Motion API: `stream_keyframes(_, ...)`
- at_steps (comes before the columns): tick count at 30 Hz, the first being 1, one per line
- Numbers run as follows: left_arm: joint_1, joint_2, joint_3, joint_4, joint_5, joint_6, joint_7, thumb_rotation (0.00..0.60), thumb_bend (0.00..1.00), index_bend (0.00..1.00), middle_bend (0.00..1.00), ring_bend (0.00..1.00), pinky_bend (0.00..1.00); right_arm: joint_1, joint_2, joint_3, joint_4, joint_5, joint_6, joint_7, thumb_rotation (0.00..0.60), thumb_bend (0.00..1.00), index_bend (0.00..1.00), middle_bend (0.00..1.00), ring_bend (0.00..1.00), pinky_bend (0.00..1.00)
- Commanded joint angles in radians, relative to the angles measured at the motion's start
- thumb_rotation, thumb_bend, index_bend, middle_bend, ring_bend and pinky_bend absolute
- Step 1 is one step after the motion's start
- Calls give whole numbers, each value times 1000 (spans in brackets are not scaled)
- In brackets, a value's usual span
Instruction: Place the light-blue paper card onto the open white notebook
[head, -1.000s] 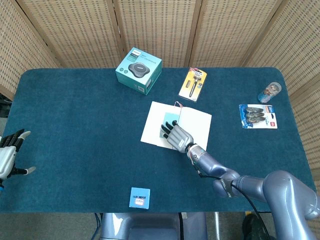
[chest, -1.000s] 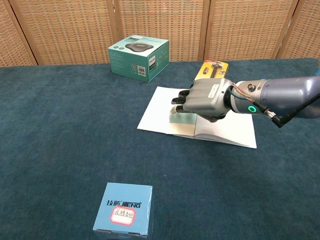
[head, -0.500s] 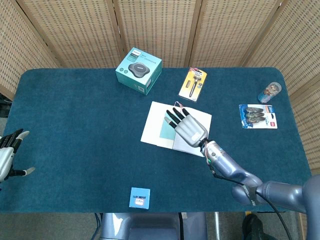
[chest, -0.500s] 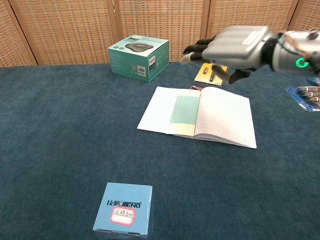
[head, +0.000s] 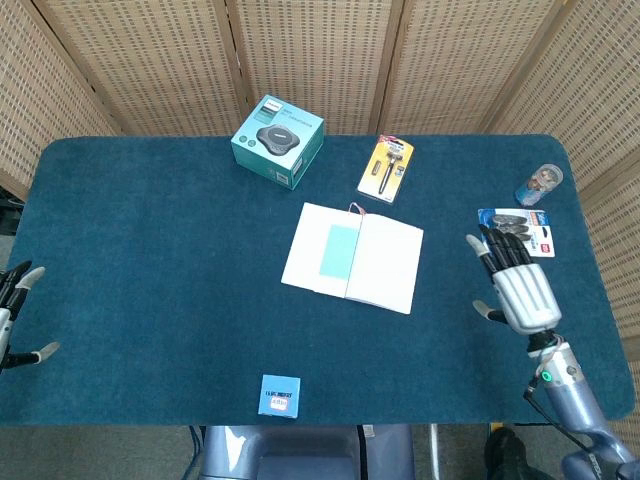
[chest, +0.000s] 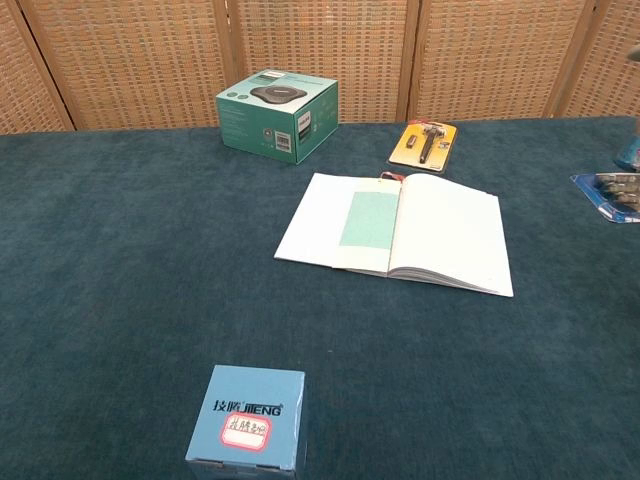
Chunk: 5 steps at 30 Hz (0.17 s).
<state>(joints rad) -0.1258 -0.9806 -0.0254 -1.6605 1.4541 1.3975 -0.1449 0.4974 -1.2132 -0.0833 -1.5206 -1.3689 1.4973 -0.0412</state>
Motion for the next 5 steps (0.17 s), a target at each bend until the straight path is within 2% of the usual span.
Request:
stream_keyframes(1, 29, -9, 10, 6, 38, 55, 4, 600, 0, 0, 0, 0, 0, -145, -5, -34, 69, -55, 135, 160, 600, 0, 0, 0, 0, 79)
stream_keyframes(5, 46, -12, 21, 6, 67, 89, 3, 600, 0, 0, 0, 0, 0, -215, -9, -37, 89, -74, 198, 202, 600, 0, 0, 0, 0, 66)
